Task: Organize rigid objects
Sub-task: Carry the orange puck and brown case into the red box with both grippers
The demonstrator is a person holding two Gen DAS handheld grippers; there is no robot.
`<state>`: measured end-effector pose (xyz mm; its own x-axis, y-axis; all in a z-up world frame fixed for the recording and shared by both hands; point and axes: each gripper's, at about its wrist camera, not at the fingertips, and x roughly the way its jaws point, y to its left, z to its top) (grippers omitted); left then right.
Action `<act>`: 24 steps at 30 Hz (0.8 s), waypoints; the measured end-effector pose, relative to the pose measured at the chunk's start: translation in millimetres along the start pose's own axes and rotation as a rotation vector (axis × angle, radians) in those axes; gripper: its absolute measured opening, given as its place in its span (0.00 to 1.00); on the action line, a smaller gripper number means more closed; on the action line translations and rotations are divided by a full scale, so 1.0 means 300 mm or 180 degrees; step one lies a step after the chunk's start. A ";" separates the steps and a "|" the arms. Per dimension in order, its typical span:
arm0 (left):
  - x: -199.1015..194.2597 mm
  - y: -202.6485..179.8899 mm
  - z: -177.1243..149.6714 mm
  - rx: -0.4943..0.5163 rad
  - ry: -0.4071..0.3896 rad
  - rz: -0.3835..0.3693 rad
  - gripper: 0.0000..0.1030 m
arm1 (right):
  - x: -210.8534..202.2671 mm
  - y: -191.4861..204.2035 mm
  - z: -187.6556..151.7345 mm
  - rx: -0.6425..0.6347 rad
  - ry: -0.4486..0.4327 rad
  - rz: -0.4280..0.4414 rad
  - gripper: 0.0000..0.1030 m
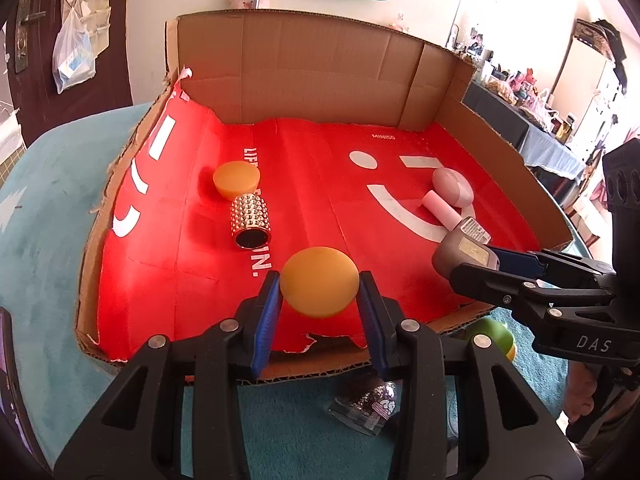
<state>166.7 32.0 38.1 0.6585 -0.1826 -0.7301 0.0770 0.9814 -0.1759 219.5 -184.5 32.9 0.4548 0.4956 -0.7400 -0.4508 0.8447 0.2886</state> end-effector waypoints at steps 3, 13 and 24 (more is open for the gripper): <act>0.017 0.003 0.000 -0.0018 0.0046 0.0007 0.35 | 0.012 -0.004 0.003 0.0013 0.0029 -0.0020 0.53; 0.052 0.008 0.005 -0.0026 0.0099 0.0047 0.35 | 0.065 -0.018 0.020 0.0002 0.0167 -0.0125 0.53; 0.085 0.016 0.024 -0.0052 0.0087 0.0127 0.35 | 0.075 -0.044 0.037 -0.0036 0.0075 -0.0457 0.53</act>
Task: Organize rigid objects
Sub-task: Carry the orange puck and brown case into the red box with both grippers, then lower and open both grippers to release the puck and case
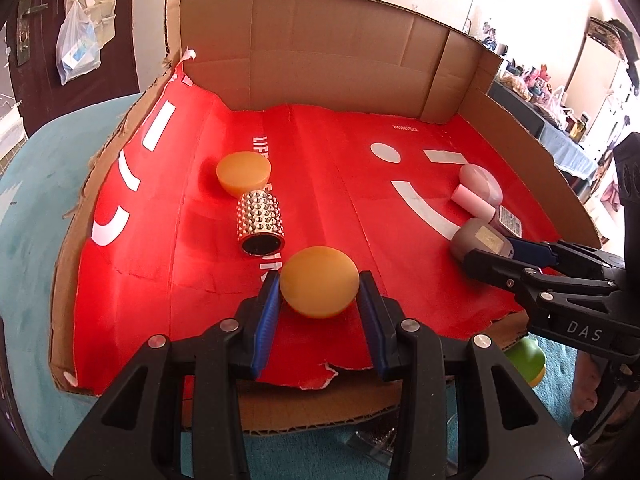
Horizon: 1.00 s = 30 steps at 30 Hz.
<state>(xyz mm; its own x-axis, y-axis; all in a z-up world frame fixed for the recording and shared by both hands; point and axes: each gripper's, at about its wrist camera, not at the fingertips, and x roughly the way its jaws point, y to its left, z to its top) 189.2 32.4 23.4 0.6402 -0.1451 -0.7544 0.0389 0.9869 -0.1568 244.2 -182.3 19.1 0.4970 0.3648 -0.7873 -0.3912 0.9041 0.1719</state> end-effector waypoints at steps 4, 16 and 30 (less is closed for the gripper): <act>0.008 0.003 0.012 -0.0019 -0.0011 0.0020 0.35 | 0.006 -0.007 0.007 -0.0045 -0.0040 -0.0148 0.53; 0.018 0.001 0.021 -0.0024 -0.0036 0.0059 0.35 | 0.016 -0.017 0.013 -0.0084 -0.0055 -0.0280 0.53; 0.018 0.000 0.020 -0.0026 -0.0038 0.0054 0.35 | 0.016 -0.019 0.014 -0.0084 -0.0054 -0.0277 0.54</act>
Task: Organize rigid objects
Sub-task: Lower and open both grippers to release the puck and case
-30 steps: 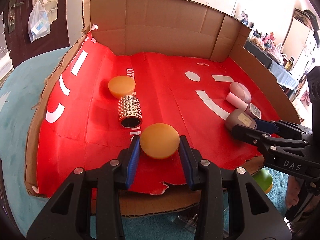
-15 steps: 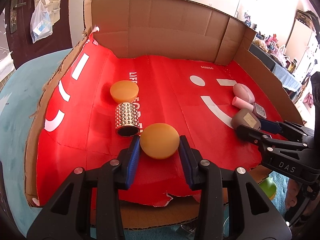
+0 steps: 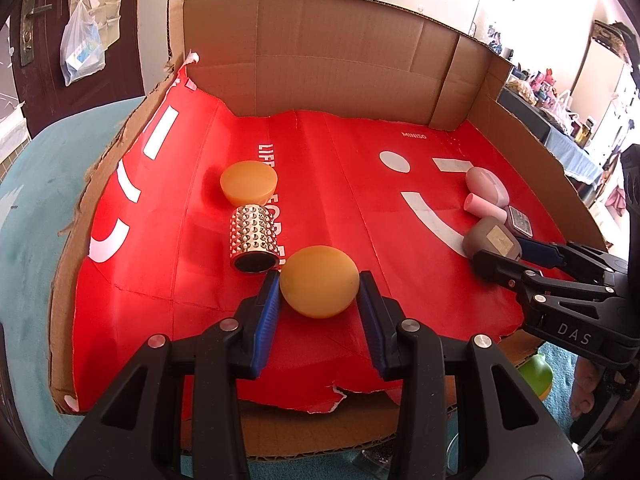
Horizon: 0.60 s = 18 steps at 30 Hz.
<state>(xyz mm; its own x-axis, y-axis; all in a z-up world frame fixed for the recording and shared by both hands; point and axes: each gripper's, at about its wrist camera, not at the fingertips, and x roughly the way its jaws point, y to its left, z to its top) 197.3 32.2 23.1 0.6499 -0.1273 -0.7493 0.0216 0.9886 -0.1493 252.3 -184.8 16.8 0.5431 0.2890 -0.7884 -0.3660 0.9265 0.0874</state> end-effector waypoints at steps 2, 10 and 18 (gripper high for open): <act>0.000 -0.002 -0.001 0.0008 -0.0004 0.0007 0.35 | 0.000 0.000 0.000 0.0000 0.0000 0.0000 0.54; 0.001 -0.003 0.000 0.0011 -0.0009 0.0011 0.35 | -0.001 0.000 0.000 0.0001 -0.0001 0.0001 0.54; 0.000 -0.001 0.000 0.0003 -0.0011 0.0007 0.35 | -0.001 0.003 0.002 0.0003 -0.0003 0.0002 0.54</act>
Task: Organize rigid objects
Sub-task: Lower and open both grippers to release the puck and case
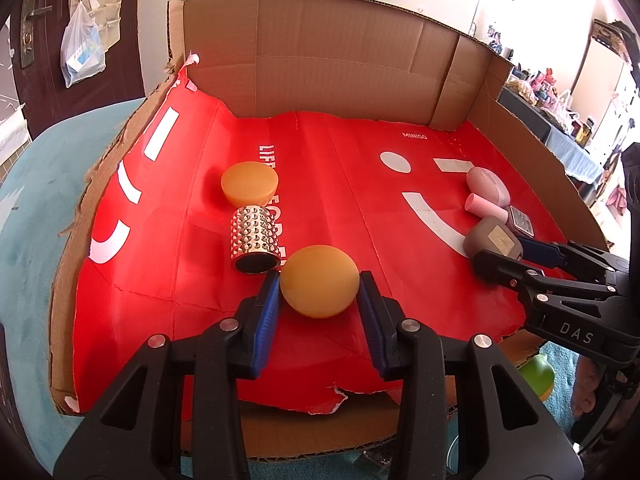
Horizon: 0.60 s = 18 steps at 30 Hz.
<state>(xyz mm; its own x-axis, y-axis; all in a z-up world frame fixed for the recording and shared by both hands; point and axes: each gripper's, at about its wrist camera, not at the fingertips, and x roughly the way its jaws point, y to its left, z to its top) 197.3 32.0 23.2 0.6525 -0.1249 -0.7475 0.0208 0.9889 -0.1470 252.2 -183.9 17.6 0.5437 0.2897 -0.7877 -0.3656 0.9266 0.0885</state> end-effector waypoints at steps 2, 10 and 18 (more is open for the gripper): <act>-0.001 0.003 0.000 -0.0006 -0.0006 0.0012 0.35 | -0.001 -0.002 -0.001 0.0001 0.0002 0.0003 0.54; -0.002 0.010 0.002 -0.0013 -0.0026 0.0080 0.42 | -0.001 -0.004 0.000 0.0007 0.0001 0.0011 0.54; -0.006 0.014 0.001 -0.0032 -0.0043 0.0084 0.54 | -0.009 -0.001 -0.004 0.0017 -0.0009 0.0046 0.60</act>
<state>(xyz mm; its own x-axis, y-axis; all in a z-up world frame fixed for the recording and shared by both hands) 196.4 36.5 24.0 0.6628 -0.0975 -0.7424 -0.0042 0.9910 -0.1339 250.1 -185.2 19.0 0.5405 0.3037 -0.7846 -0.3694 0.9236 0.1030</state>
